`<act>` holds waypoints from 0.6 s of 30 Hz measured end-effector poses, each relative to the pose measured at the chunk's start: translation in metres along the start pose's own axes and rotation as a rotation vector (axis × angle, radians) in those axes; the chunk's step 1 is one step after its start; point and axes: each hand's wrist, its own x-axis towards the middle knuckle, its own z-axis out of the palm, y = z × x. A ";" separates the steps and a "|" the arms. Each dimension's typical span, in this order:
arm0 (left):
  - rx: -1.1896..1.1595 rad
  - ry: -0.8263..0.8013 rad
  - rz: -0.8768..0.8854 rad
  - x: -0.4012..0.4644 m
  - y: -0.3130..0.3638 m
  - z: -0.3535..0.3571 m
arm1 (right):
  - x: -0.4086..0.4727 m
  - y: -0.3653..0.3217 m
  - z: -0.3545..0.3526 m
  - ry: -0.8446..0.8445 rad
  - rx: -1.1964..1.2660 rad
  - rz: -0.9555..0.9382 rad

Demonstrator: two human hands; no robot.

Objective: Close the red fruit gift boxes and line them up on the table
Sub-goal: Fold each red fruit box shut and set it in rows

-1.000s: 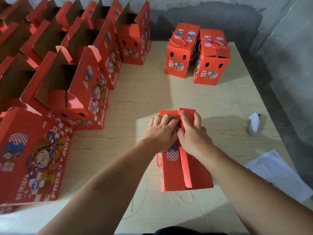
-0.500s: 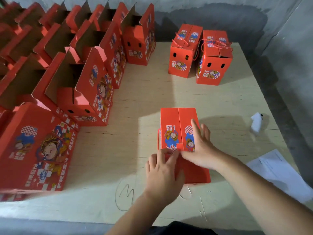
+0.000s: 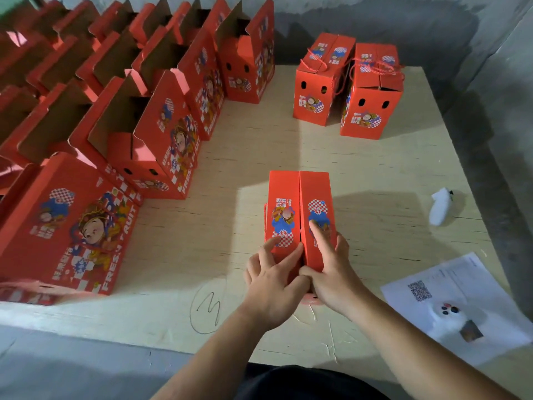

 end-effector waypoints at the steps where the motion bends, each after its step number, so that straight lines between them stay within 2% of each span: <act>1: 0.008 -0.037 -0.008 0.002 0.001 -0.002 | 0.000 0.001 0.000 -0.001 0.004 -0.003; 5: 0.174 -0.127 0.008 0.010 -0.001 -0.009 | -0.001 0.003 0.003 0.026 -0.053 -0.028; 8: 0.199 0.005 0.036 0.004 -0.001 -0.001 | -0.001 0.006 0.004 0.078 -0.185 -0.075; 11: 0.167 0.136 0.049 -0.003 -0.001 0.006 | 0.000 0.007 0.005 0.089 -0.307 -0.045; 14: 0.274 0.133 0.104 -0.002 -0.005 0.007 | 0.001 0.008 0.004 0.069 -0.438 -0.034; 18: 0.276 0.097 0.099 0.001 -0.010 0.004 | 0.000 0.000 0.006 0.046 -0.649 0.010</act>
